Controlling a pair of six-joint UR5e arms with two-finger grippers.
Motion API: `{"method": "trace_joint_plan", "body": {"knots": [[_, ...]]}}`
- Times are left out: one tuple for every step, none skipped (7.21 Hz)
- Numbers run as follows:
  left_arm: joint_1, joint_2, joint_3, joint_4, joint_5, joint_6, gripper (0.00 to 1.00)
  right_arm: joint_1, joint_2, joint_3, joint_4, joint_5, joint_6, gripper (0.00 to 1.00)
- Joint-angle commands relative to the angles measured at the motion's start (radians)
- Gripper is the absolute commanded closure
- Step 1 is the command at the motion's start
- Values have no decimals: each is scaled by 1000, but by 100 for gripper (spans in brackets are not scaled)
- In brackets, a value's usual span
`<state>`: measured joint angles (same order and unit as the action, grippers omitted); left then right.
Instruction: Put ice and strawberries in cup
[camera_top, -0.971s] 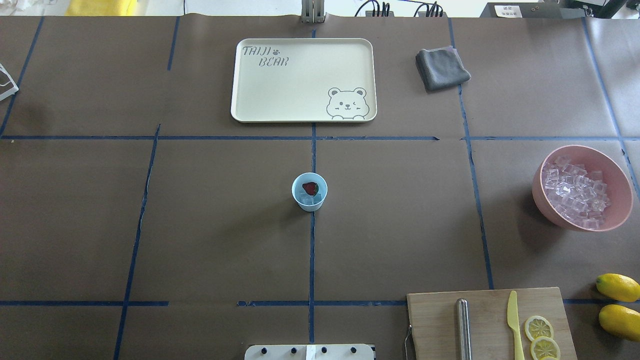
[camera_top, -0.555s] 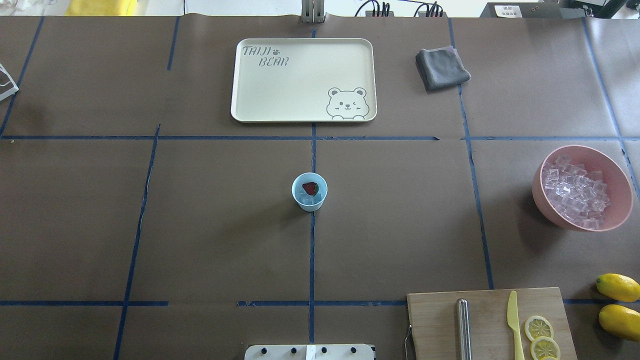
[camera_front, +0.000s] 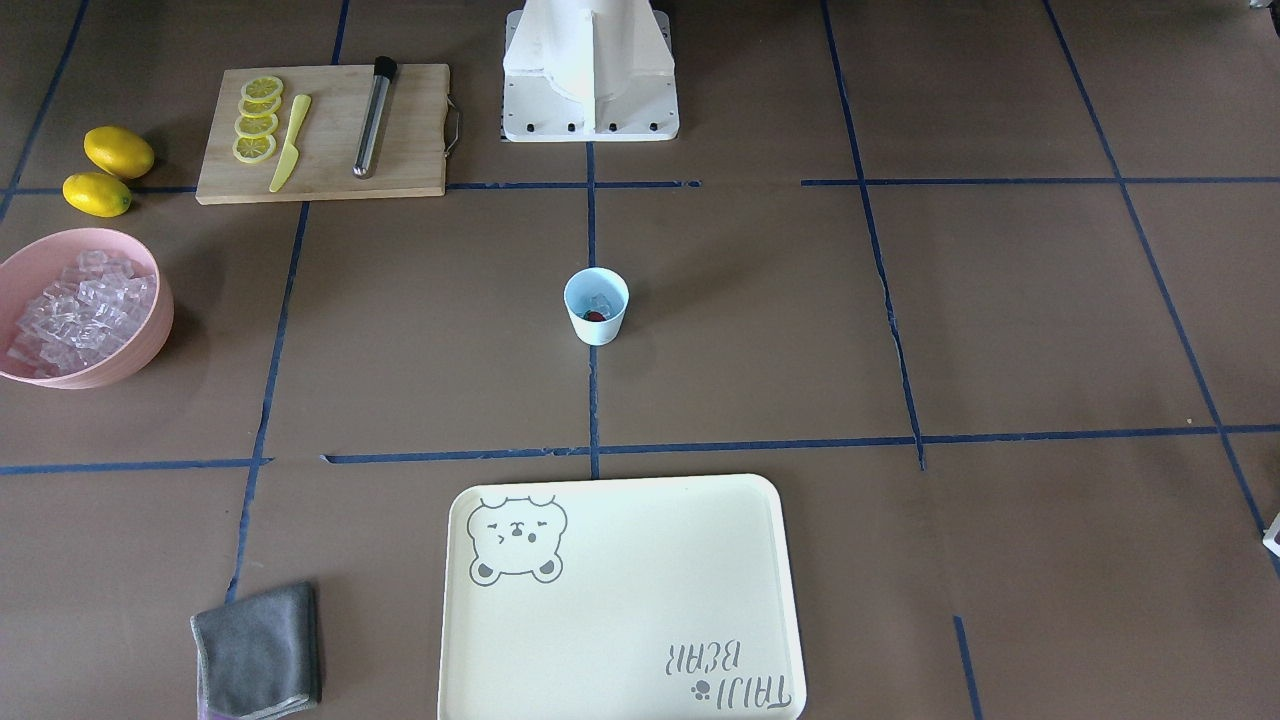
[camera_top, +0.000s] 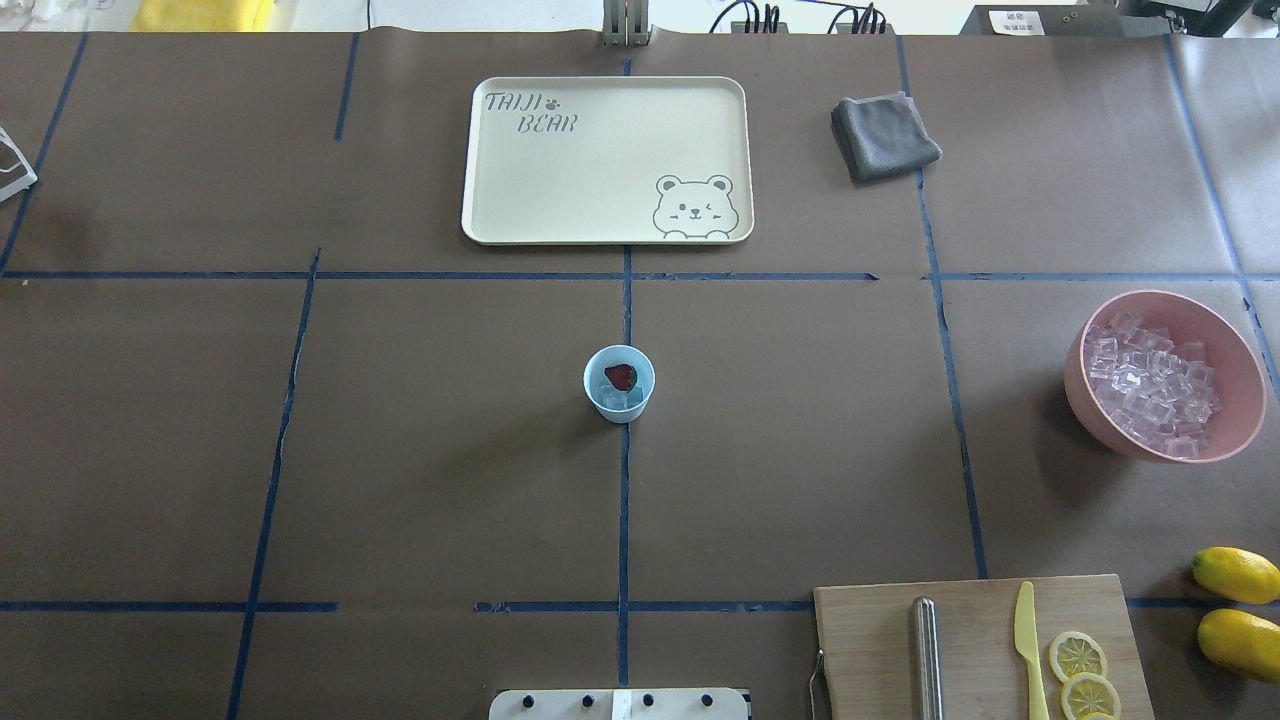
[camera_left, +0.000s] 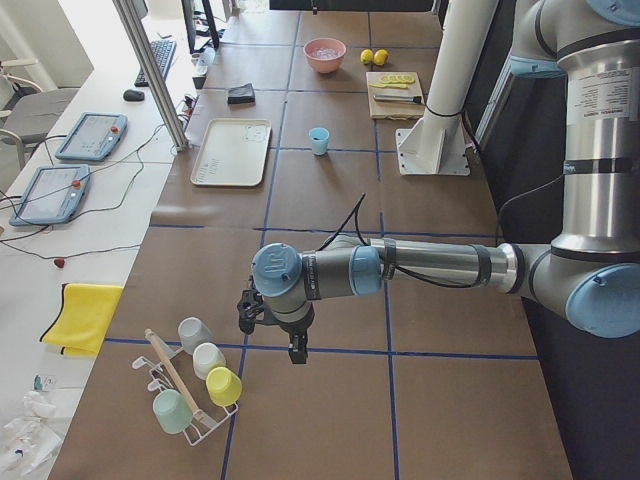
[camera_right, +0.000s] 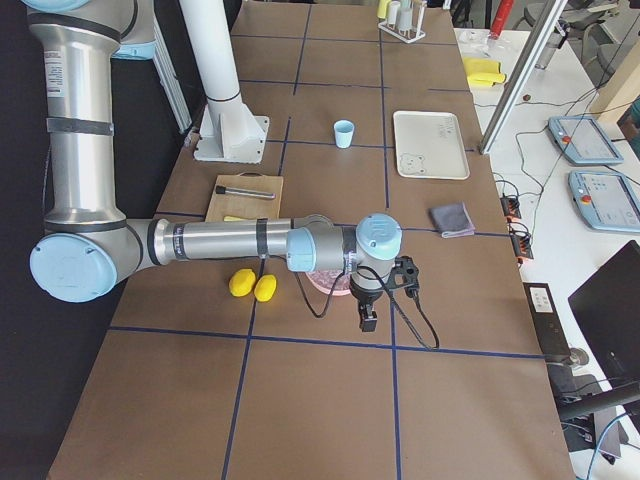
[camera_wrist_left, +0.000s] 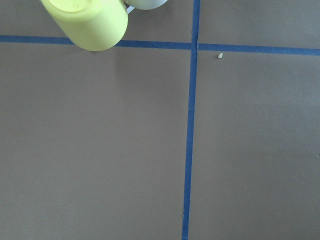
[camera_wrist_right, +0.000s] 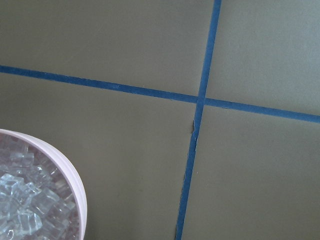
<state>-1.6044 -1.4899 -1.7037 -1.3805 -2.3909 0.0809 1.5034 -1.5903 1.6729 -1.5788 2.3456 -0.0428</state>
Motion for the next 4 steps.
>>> {"method": "trace_joint_plan", "body": {"knots": [[0, 0, -1, 0, 2, -1, 0, 29, 6, 10, -24, 3, -2, 0], [0, 0, -1, -2, 4, 0, 0, 38, 29, 10, -45, -3, -9, 0], [0, 0, -2, -3, 6, 2, 0, 38, 27, 11, -47, -18, -15, 0], [0, 0, -2, -6, 9, 5, 0, 38, 29, 16, -46, -52, -23, 0]]}}
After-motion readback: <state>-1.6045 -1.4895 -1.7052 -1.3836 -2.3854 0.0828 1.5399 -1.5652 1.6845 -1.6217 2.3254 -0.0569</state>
